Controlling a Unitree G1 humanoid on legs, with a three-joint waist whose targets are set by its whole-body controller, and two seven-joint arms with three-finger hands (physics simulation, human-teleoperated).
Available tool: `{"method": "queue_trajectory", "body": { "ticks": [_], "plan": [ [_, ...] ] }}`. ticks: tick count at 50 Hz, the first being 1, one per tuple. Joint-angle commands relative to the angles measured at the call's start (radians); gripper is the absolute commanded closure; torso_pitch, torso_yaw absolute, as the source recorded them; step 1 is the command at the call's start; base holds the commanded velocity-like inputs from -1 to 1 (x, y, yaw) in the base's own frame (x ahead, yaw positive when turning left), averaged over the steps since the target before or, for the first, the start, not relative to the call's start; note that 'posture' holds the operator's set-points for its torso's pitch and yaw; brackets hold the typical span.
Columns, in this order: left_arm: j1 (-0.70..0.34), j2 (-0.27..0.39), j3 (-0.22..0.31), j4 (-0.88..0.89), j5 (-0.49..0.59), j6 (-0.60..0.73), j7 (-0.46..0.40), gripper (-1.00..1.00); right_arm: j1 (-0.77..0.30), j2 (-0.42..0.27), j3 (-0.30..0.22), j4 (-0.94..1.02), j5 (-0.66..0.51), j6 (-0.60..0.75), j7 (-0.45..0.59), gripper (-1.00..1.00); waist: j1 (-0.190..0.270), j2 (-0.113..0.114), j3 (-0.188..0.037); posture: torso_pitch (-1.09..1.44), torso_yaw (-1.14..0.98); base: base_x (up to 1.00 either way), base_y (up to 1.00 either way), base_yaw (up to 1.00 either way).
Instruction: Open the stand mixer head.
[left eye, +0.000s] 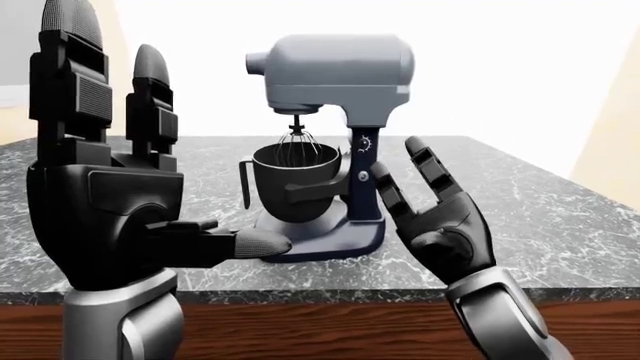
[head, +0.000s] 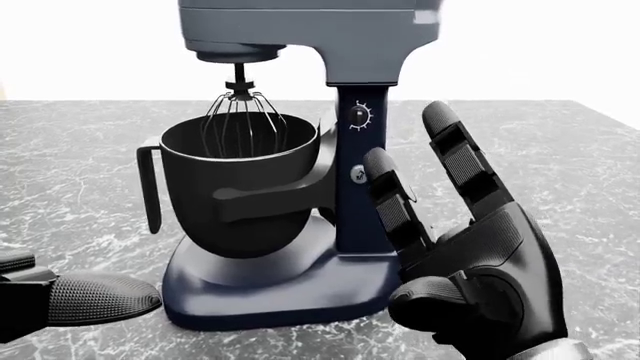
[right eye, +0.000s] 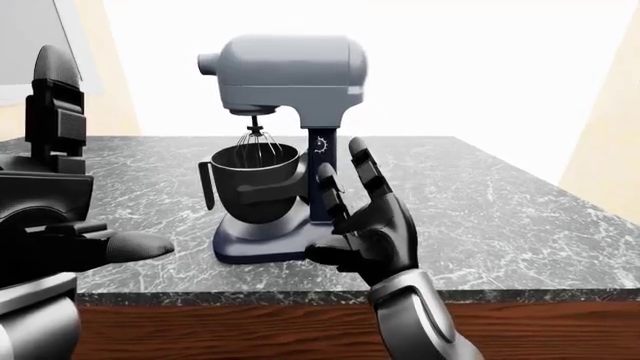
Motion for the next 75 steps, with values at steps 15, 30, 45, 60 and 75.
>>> {"method": "queue_trajectory", "body": {
  "ticks": [15,30,45,60,75],
  "plan": [
    [-0.016,0.002,-0.005,-0.007,0.006,-0.017,0.000,-1.00,0.001,0.019,0.007,0.021,-0.059,-0.016,0.065,-1.00,0.001,0.004,0.006,-0.54,0.00,0.00,0.00,0.00],
    [-0.012,-0.003,-0.005,-0.006,0.009,-0.019,-0.006,-1.00,-0.013,0.023,0.007,0.037,-0.052,-0.018,0.061,-1.00,0.002,0.005,0.006,-0.54,0.00,0.00,0.00,0.00],
    [-0.011,-0.008,-0.007,-0.005,0.011,-0.018,-0.007,-1.00,-0.022,0.026,0.013,0.039,-0.044,-0.016,0.047,-1.00,0.002,0.005,0.006,-0.54,0.00,0.00,0.00,0.00],
    [-0.006,-0.011,-0.012,-0.005,0.018,-0.022,-0.011,-1.00,-0.036,0.027,0.013,0.069,-0.057,-0.025,0.060,-1.00,0.002,0.005,0.006,-0.54,0.00,0.00,0.00,0.00],
    [-0.005,-0.012,-0.011,-0.004,0.020,-0.024,-0.014,-1.00,-0.037,0.040,0.016,0.142,-0.104,-0.041,0.108,-1.00,0.003,0.006,0.005,-0.54,0.00,0.00,0.00,0.00]
  ]
}}
